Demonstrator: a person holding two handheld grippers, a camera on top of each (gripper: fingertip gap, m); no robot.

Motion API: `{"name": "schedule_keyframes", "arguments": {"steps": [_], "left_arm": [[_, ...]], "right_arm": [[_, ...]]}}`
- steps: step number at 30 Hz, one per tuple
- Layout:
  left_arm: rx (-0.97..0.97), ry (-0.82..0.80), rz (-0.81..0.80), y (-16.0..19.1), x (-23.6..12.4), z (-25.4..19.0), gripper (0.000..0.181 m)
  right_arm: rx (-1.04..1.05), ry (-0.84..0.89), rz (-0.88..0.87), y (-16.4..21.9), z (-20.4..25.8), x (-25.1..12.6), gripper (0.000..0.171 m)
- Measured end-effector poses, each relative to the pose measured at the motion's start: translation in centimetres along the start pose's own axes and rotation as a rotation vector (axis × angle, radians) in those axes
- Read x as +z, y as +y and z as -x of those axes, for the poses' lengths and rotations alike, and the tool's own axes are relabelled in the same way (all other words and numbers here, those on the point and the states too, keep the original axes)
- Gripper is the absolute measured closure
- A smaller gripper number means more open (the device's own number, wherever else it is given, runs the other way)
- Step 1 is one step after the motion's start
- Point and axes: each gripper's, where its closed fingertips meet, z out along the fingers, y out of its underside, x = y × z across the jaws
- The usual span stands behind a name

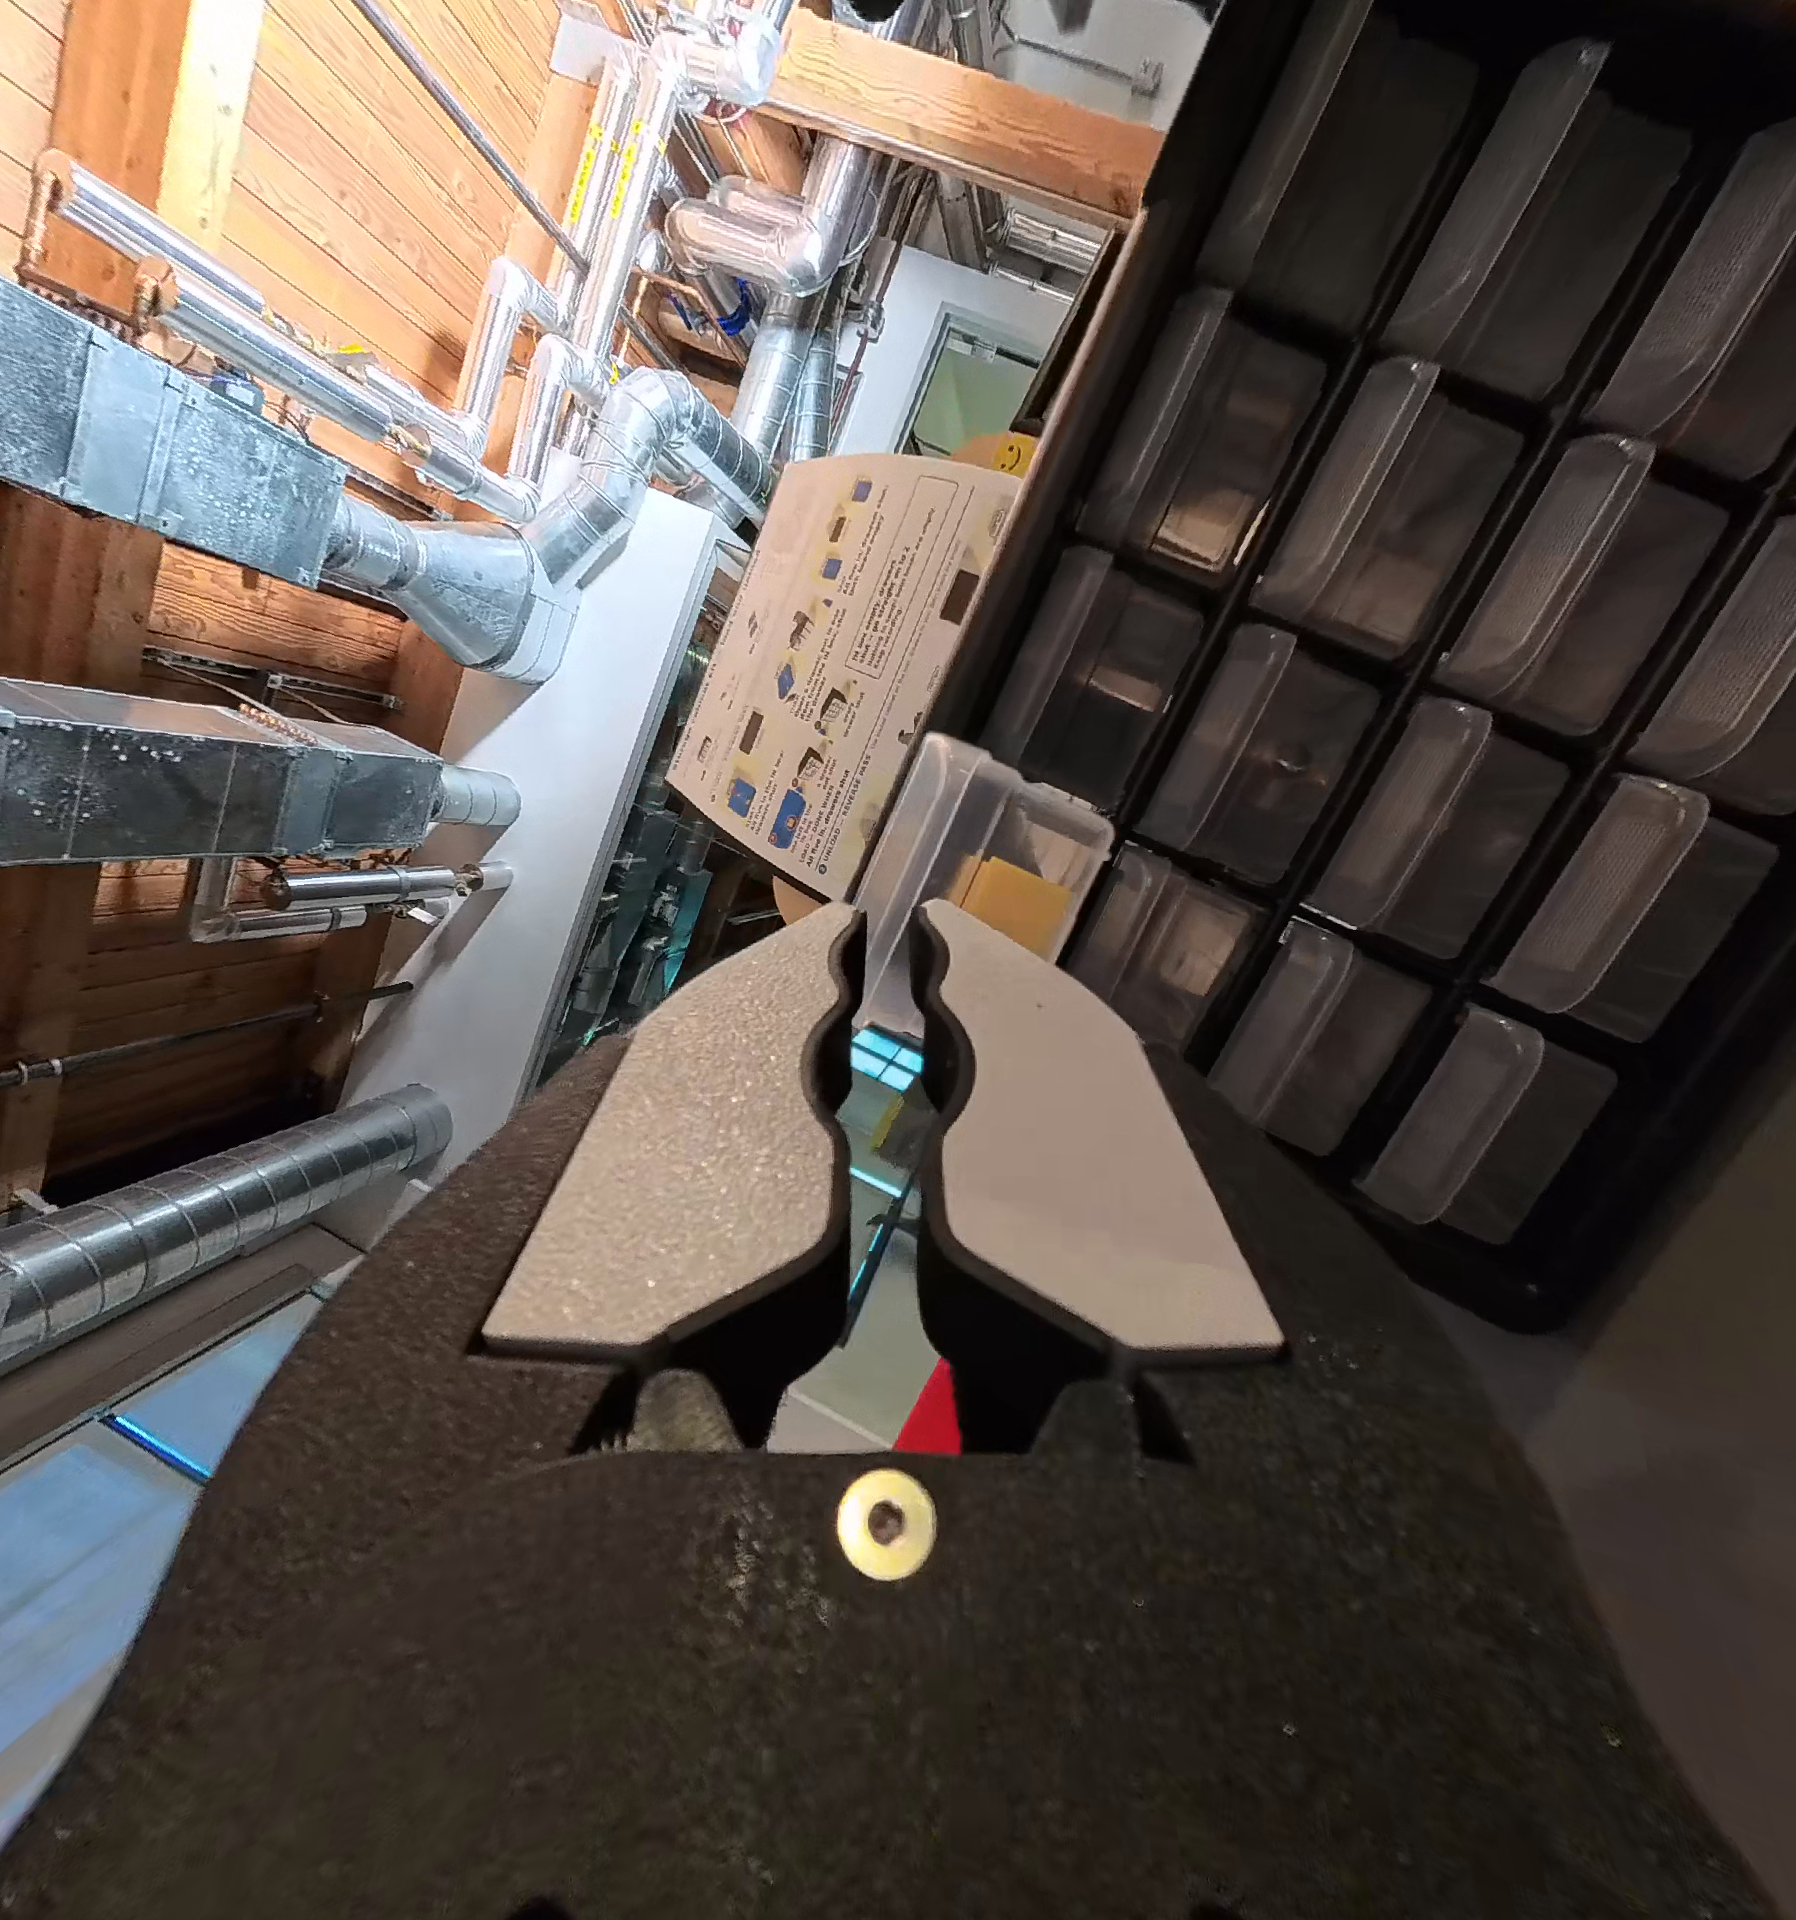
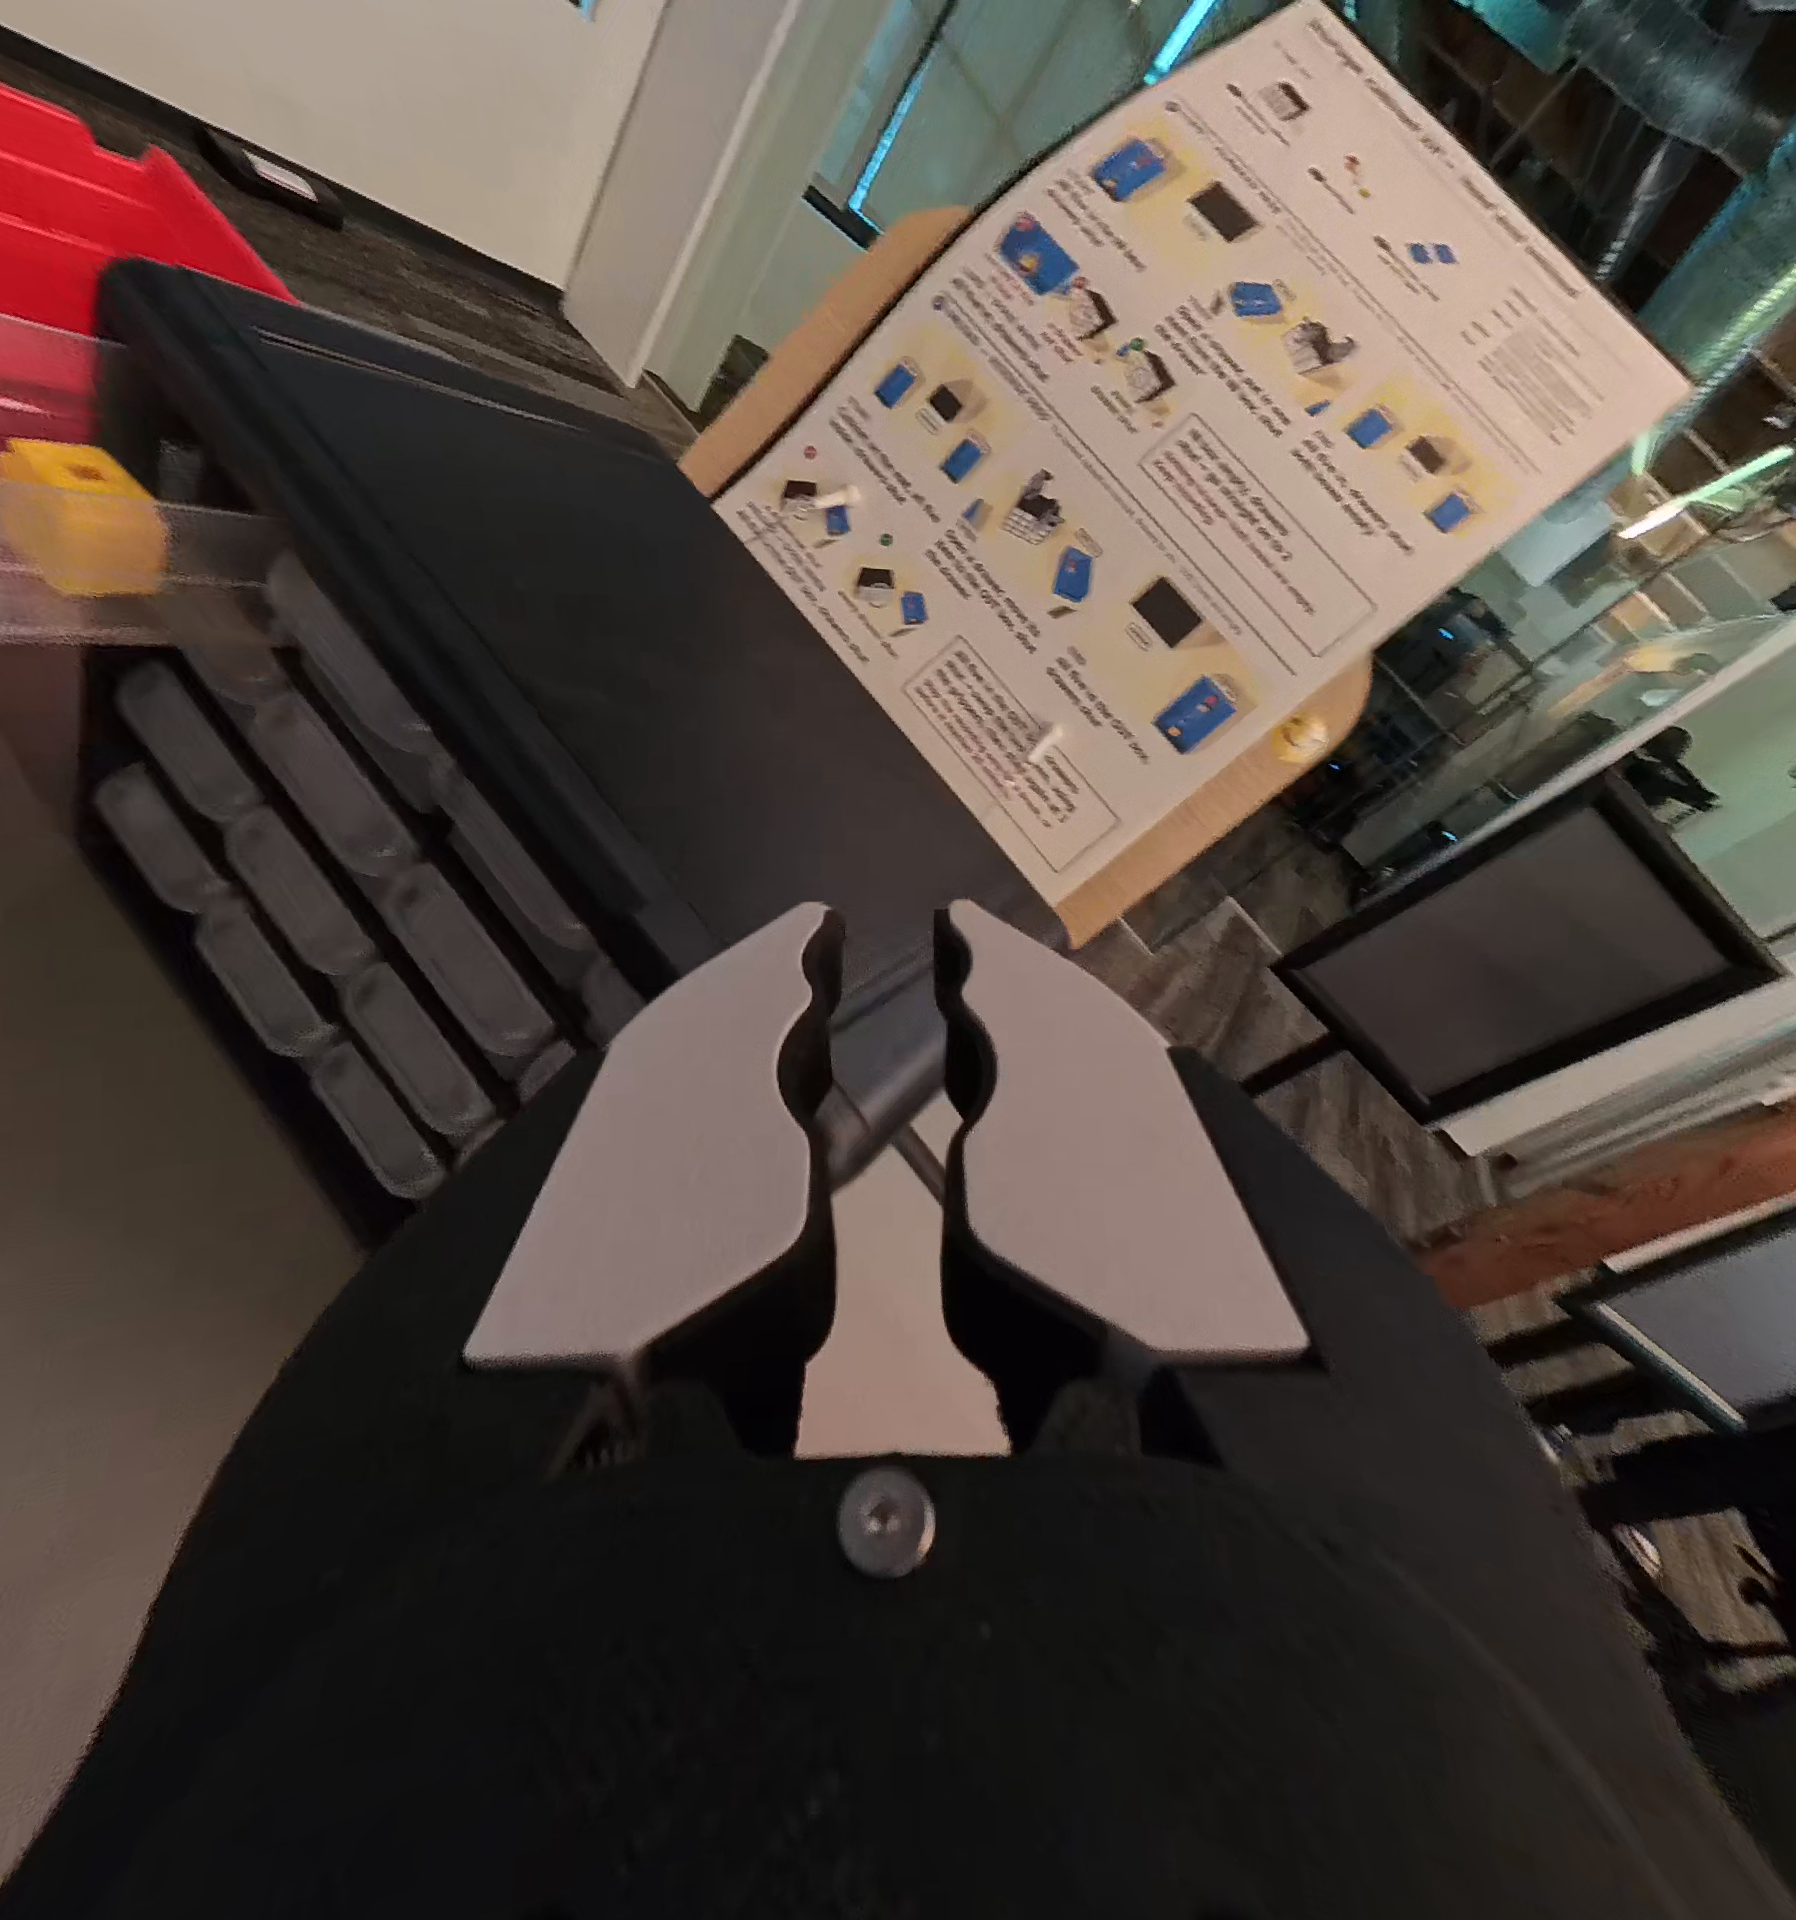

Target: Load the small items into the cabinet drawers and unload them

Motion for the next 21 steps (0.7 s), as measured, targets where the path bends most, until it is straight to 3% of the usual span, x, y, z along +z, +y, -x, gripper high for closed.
{"name": "schedule_keyframes", "arguments": {"steps": [3,6,9,12,16,21], "left_arm": [[-0.005,-0.004,-0.010,-0.2,-0.4,0.1,0.174],[-0.004,-0.002,-0.021,-0.5,-0.6,-0.1,0.174],[-0.008,-0.001,-0.038,-1.0,-0.7,-0.2,0.174],[-0.020,-0.005,-0.040,-1.2,-0.8,-0.1,0.174],[-0.027,-0.007,-0.041,-1.3,-1.1,0.0,0.174],[-0.044,-0.001,-0.049,-1.4,-1.3,-0.2,0.174]], "right_arm": [[0.029,-0.116,-0.067,-1.9,2.8,0.1,0.153],[0.072,-0.346,-0.178,-5.4,7.8,-0.5,0.153],[-0.026,-0.466,-0.206,-8.4,11.0,0.1,0.154],[-0.175,-0.599,-0.130,-10.2,13.0,2.1,0.153],[-0.285,-0.911,0.064,-9.9,16.0,3.8,0.151],[-0.347,-1.076,0.260,-8.6,18.0,5.1,0.146]]}}
